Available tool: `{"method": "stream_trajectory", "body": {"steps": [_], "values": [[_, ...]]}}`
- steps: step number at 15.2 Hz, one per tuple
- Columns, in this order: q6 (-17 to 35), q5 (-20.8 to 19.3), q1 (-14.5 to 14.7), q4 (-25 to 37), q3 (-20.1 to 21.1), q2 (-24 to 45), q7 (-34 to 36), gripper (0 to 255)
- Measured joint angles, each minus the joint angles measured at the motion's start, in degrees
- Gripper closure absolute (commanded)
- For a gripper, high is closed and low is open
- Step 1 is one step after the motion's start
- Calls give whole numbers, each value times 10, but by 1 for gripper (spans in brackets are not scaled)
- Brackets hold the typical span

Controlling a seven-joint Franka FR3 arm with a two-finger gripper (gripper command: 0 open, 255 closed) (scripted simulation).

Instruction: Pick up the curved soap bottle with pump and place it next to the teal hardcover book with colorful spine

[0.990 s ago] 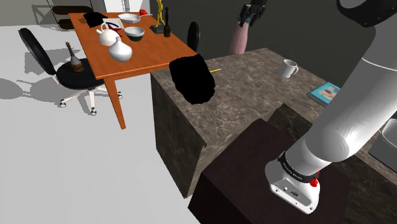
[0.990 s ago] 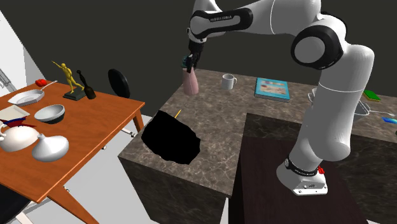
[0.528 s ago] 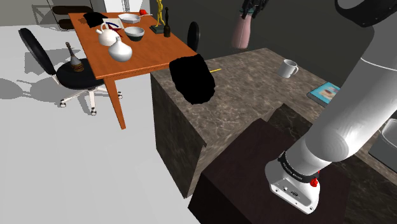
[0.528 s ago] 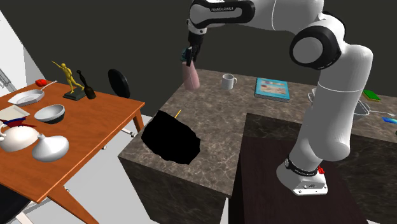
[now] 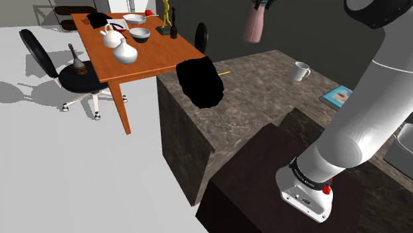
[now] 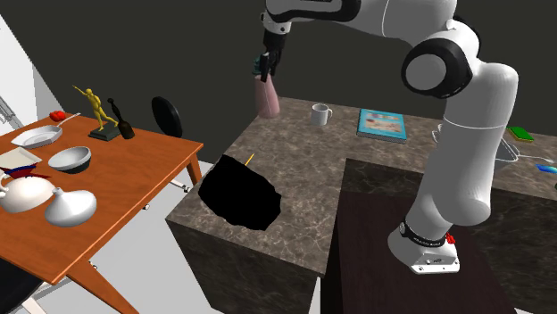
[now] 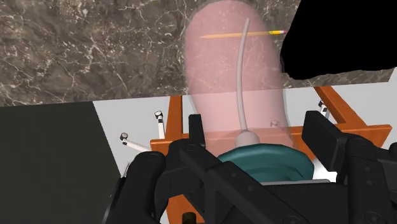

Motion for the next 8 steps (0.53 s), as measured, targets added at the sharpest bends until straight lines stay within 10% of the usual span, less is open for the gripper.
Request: {"method": "stream_trajectory", "body": {"steps": [8], "values": [[-73,12,-14,99,-2,27,0,255]]}}
